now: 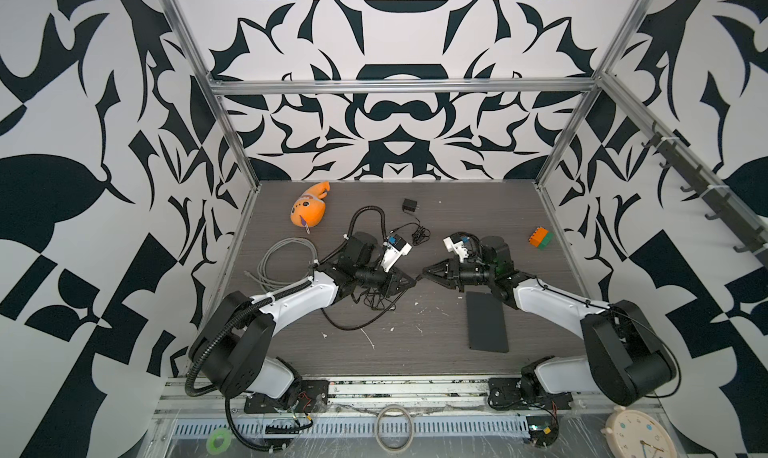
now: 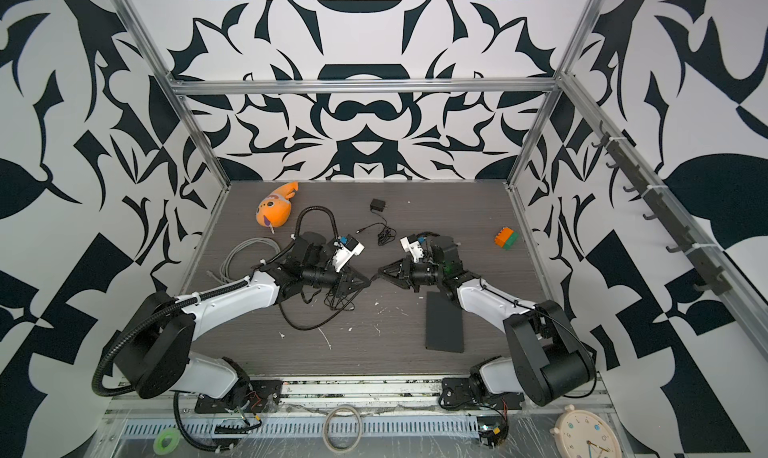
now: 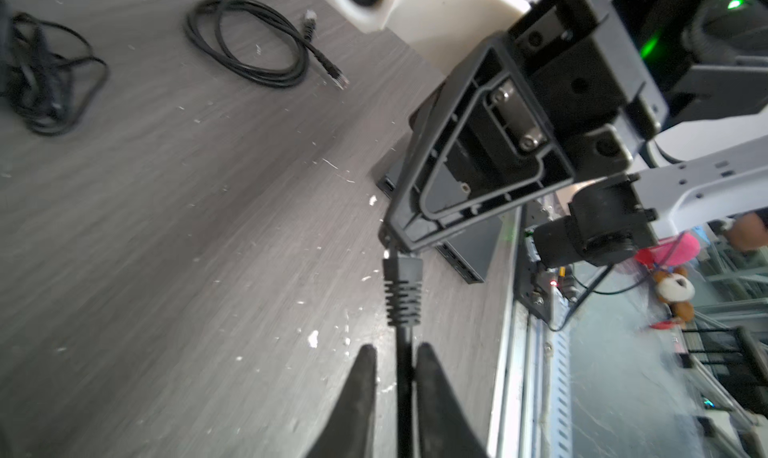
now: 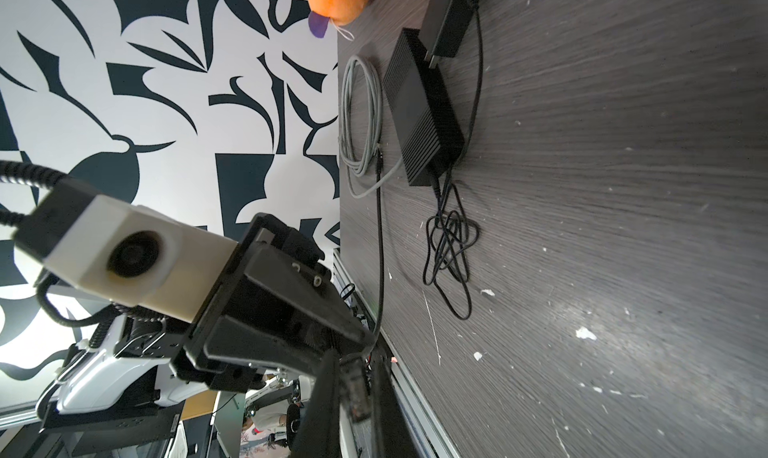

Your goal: Insert the plug into the switch port

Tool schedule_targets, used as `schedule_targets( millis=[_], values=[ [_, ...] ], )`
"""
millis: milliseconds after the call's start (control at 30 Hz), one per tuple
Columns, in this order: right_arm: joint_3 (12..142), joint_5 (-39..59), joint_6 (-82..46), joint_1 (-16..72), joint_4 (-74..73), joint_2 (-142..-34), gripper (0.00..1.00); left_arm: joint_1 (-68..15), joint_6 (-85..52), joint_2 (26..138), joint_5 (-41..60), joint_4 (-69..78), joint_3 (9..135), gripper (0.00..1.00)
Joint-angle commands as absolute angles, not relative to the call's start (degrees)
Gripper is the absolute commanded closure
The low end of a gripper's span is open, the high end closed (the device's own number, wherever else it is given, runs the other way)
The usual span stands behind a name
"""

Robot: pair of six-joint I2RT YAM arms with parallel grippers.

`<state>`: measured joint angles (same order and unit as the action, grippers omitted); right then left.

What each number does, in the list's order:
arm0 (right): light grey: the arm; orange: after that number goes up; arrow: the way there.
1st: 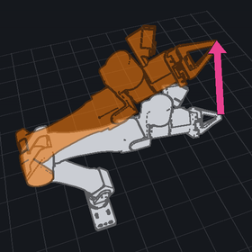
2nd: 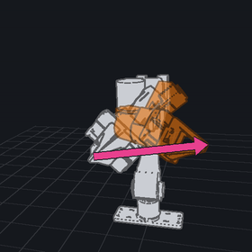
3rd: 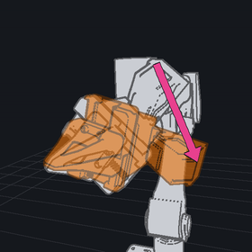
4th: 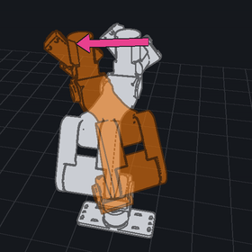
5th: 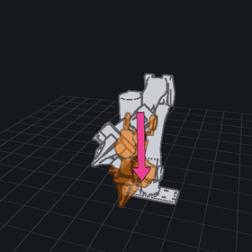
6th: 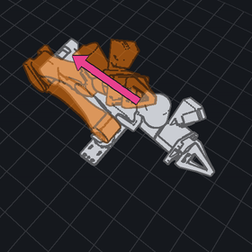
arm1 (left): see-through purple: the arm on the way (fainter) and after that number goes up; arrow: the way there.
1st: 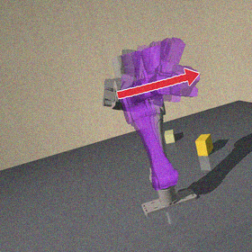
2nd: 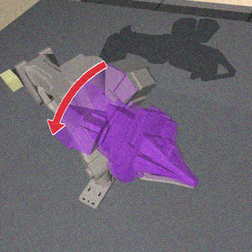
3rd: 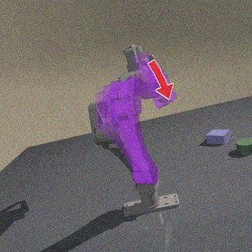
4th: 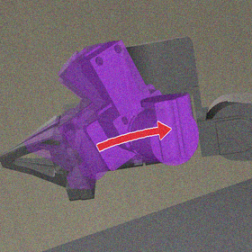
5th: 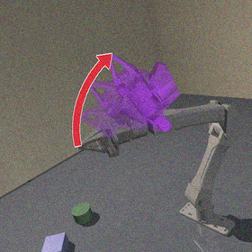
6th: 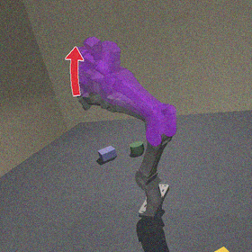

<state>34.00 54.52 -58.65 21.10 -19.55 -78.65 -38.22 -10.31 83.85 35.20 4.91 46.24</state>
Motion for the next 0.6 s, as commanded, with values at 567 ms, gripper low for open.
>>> schedule_targets(
  millis=[567],
  values=[
    [37.2, 49.4, -61.3, 21.7, -8.8, -78.5, 0.92, -47.4, 2.1, 87.8, 16.0, 4.6, 48.9, 0.52]
  ],
)
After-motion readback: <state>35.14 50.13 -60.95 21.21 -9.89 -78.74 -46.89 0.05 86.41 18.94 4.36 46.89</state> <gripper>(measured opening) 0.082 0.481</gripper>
